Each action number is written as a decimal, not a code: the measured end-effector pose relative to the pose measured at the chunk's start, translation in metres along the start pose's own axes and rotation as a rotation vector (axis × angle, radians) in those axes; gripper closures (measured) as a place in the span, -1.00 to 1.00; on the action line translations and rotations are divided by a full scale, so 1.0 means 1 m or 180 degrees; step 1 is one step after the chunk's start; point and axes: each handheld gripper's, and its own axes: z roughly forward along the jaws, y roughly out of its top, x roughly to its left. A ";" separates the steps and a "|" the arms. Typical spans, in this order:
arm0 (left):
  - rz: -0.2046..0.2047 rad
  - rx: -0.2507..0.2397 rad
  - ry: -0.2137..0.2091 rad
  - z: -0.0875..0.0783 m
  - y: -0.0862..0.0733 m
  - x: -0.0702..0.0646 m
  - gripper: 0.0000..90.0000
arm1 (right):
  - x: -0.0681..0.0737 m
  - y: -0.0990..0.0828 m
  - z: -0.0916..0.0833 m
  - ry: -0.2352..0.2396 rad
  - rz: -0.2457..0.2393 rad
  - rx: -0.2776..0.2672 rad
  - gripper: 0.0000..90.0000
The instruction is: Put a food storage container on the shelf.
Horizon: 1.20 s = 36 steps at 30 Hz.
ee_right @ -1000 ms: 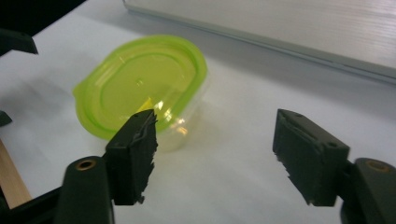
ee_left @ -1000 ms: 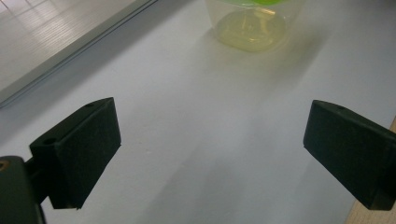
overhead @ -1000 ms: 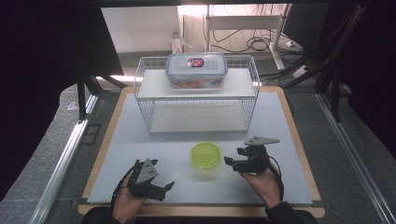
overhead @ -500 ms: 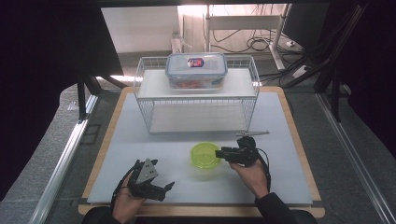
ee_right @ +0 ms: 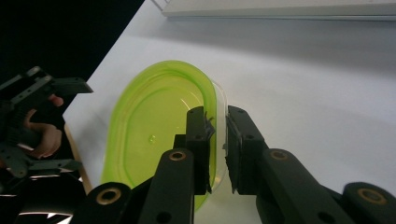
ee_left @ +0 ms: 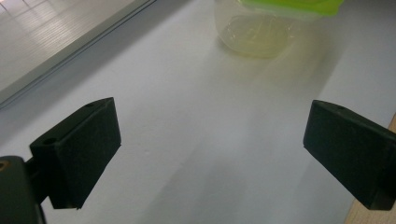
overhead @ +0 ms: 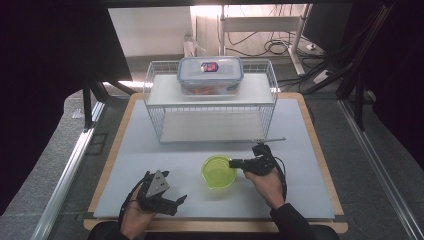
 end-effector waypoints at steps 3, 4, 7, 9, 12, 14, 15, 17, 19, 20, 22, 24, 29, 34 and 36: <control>-0.0002 -0.0009 0.0001 0.000 0.000 0.000 -0.91 | 0.002 0.002 -0.001 0.0132 0.0057 -0.0008 0.82; 0.0000 -0.0011 0.0002 0.000 0.000 0.000 -0.91 | 0.003 0.003 -0.001 0.0161 0.0069 -0.0023 0.83; 0.0006 -0.0012 0.0006 -0.001 0.000 0.000 -0.91 | 0.007 0.005 -0.004 0.0118 0.0005 -0.0017 0.83; 0.0005 -0.0018 0.0008 -0.001 0.000 0.000 -0.91 | 0.008 0.007 -0.006 0.0131 0.0001 -0.0030 0.85; 0.0001 -0.0030 0.0013 -0.001 0.000 0.000 -0.91 | 0.011 0.011 -0.011 0.0188 0.0025 -0.0085 0.87; 0.0004 -0.0034 0.0014 -0.001 0.000 0.000 -0.91 | 0.014 0.013 -0.013 0.0083 -0.0061 -0.0075 0.87; 0.0003 -0.0036 0.0016 -0.001 0.000 0.000 -0.91 | 0.015 0.014 -0.014 0.0087 -0.0073 -0.0089 0.87; 0.0004 -0.0035 0.0016 -0.001 0.000 0.000 -0.91 | 0.015 0.015 -0.016 0.0159 -0.0023 -0.0121 0.87; 0.0006 -0.0036 0.0016 -0.001 0.000 0.000 -0.91 | 0.017 0.017 -0.018 0.0133 -0.0042 -0.0144 0.87; 0.0004 -0.0038 0.0017 -0.001 0.000 0.000 -0.91 | 0.018 0.018 -0.020 0.0147 -0.0038 -0.0156 0.87; -0.0001 -0.0043 0.0018 -0.001 0.000 0.000 -0.91 | 0.019 0.021 -0.023 0.0159 -0.0042 -0.0188 0.87; 0.0000 -0.0044 0.0020 -0.001 0.000 0.000 -0.91 | 0.021 0.024 -0.026 0.0201 -0.0023 -0.0220 0.87; -0.0014 -0.0058 0.0024 -0.002 0.001 0.001 -0.91 | 0.027 0.035 -0.037 0.0289 -0.0015 -0.0307 0.87; -0.0031 -0.0076 0.0023 -0.003 0.001 0.001 -0.92 | 0.032 0.046 -0.046 0.0356 0.0000 -0.0359 0.87; -0.0029 -0.0077 0.0024 -0.003 0.001 0.001 -0.92 | 0.033 0.051 -0.048 0.0369 -0.0001 -0.0376 0.87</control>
